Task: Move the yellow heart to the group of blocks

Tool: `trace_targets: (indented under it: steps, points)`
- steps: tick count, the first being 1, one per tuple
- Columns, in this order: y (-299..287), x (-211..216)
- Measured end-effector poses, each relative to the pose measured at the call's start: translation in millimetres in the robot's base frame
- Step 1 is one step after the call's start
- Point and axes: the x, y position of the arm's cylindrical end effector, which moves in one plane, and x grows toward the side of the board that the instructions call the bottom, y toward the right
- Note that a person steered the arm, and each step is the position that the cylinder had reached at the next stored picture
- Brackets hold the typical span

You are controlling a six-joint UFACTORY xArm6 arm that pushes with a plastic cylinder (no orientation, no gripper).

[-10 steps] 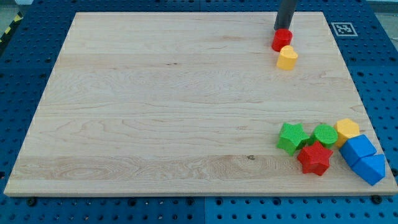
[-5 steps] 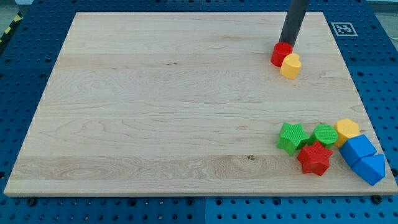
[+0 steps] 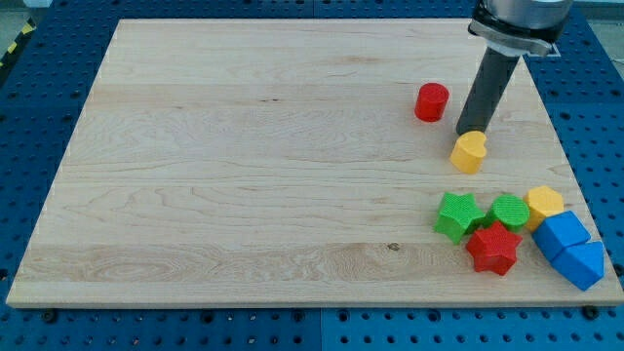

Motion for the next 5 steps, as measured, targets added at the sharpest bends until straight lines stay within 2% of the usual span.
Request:
trace_targets:
  steps: [3, 5]
  points:
    - [0.7, 42.8]
    - [7.5, 37.1]
